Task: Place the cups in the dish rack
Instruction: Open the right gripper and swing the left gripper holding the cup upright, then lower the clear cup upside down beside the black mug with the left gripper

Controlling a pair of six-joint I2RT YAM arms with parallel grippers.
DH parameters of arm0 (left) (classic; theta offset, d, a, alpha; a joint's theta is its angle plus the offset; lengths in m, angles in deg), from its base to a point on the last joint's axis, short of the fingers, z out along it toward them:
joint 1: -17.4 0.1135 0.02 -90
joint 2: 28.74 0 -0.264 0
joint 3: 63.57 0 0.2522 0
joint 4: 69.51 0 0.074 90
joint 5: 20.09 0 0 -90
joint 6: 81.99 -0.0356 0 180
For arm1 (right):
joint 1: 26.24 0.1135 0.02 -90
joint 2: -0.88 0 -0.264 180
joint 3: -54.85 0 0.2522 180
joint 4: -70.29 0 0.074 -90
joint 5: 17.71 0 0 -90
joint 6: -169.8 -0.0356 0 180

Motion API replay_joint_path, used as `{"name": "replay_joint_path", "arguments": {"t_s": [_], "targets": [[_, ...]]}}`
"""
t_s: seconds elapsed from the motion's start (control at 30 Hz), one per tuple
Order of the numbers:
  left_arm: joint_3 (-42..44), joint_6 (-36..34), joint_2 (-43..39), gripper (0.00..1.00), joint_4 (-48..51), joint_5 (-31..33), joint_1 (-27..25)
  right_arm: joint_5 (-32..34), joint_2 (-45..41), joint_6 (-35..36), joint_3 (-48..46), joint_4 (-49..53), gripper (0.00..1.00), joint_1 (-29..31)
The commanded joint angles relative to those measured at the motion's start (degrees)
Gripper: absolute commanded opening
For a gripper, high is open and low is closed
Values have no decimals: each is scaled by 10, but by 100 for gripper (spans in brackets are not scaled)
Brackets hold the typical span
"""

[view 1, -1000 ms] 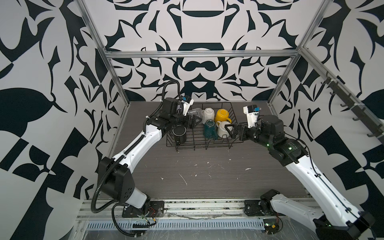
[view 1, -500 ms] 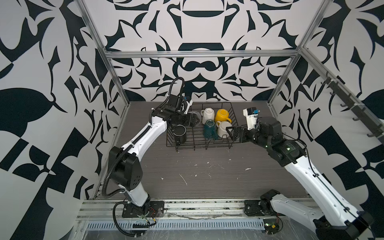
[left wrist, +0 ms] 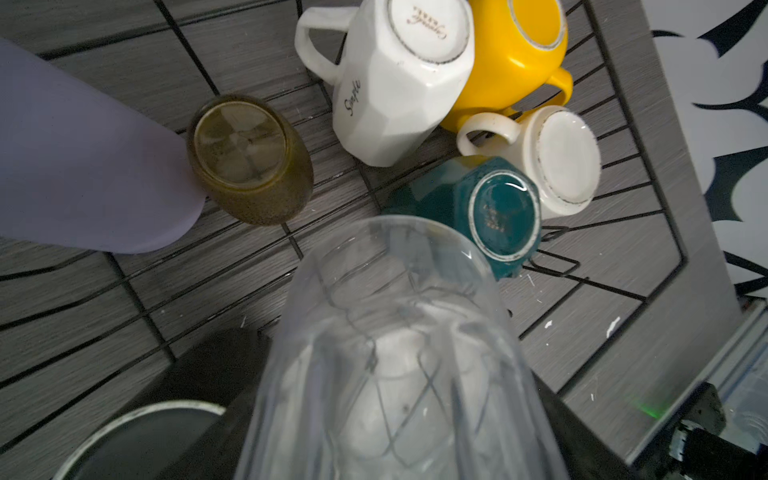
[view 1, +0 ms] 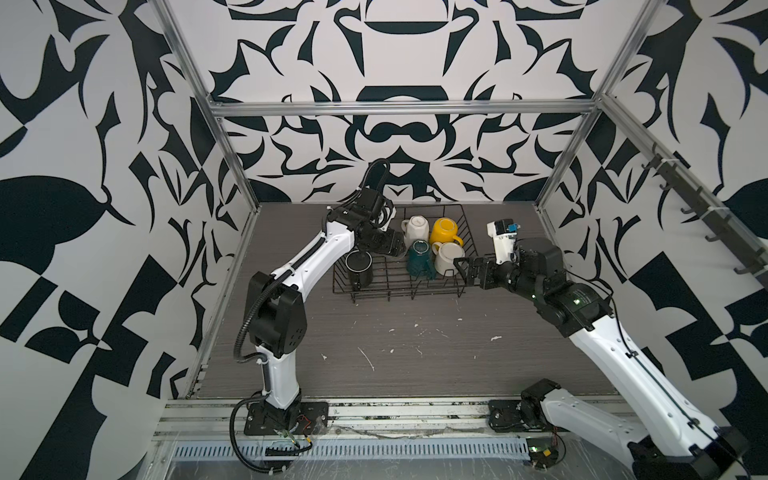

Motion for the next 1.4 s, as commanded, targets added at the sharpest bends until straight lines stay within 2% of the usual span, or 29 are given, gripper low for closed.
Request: {"name": "replay_joint_path", "arguments": {"t_s": [0.0,0.3,0.5,0.73,1.23,1.37], "targets": [[-37,4,22,0,66,37,-14,7,-12,9,-1,-11,100,-4],[-74,12,71,0,99,51,-18,8,-17,15,-8,-11,100,-8],[-113,10,117,1,142,102,-23,8,-19,15,-13,-12,100,-9],[-126,6,148,3,152,112,-29,7,-19,17,-15,-12,100,-11],[-151,4,198,21,177,127,-30,0,-13,18,-13,-16,100,-14],[-158,3,208,28,185,127,-30,-1,-14,18,-13,-16,100,-14]]}}
